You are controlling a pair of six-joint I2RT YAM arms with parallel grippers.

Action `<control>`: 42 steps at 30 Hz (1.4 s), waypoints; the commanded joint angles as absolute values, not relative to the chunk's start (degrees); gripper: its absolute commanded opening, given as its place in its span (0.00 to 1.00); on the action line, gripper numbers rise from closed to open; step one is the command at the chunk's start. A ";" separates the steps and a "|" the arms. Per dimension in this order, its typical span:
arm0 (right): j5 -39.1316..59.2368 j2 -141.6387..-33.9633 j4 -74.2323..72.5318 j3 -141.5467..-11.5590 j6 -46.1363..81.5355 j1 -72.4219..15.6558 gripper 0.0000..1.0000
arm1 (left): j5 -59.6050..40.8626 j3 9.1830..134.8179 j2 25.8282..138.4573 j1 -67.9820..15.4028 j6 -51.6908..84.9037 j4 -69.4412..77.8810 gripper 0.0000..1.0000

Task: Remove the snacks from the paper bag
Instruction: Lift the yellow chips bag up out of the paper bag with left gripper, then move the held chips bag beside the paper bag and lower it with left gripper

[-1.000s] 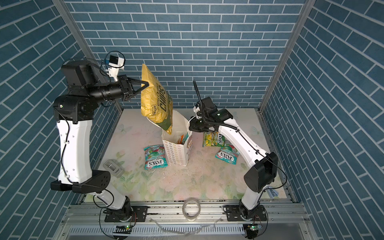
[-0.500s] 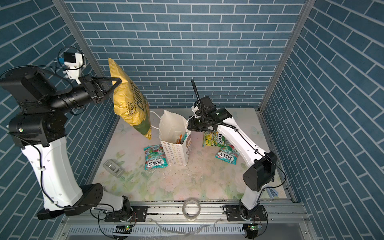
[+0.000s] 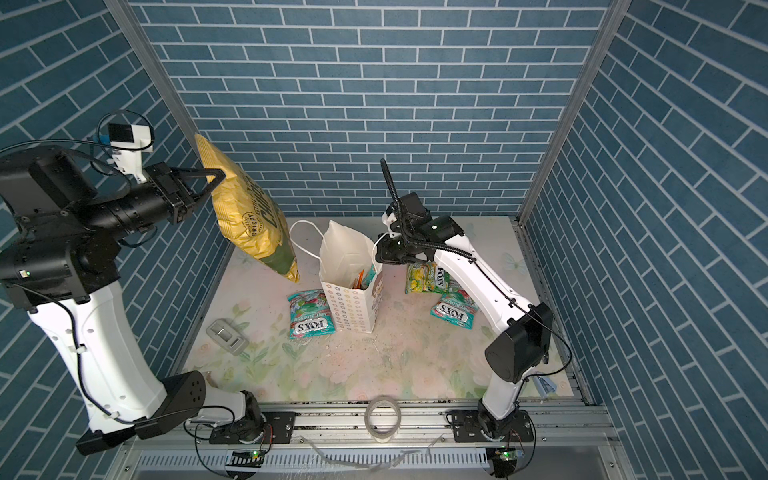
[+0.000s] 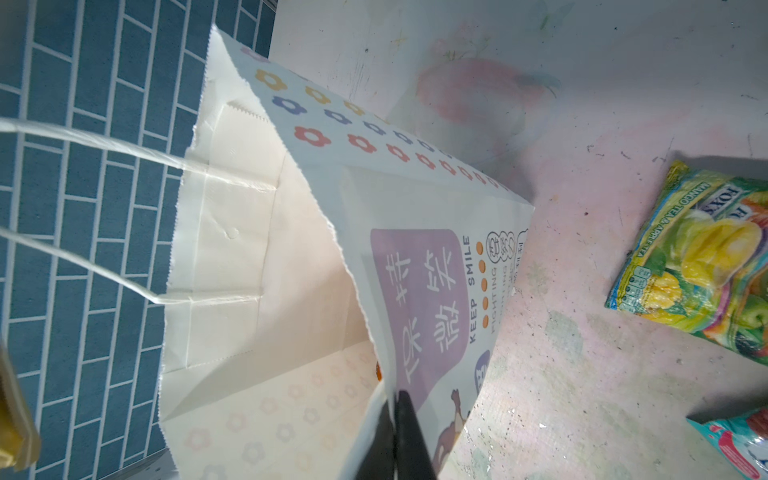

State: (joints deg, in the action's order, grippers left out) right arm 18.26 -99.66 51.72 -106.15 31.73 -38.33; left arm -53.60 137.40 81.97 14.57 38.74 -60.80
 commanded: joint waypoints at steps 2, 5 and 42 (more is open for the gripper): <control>17.38 -96.73 52.03 -106.66 29.73 -38.67 0.00 | -51.79 137.47 82.34 15.70 33.97 -63.53 0.00; 15.98 -96.20 52.77 -106.44 29.16 -38.37 0.00 | -51.82 137.75 82.84 16.29 33.65 -63.92 0.00; 14.50 -99.67 55.11 -111.53 29.08 -37.32 0.00 | -34.11 104.34 90.12 9.36 21.22 -51.92 0.00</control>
State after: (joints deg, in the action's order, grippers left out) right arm 14.20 -99.72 56.62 -109.21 29.52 -37.43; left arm -35.92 104.29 88.99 11.16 22.59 -57.58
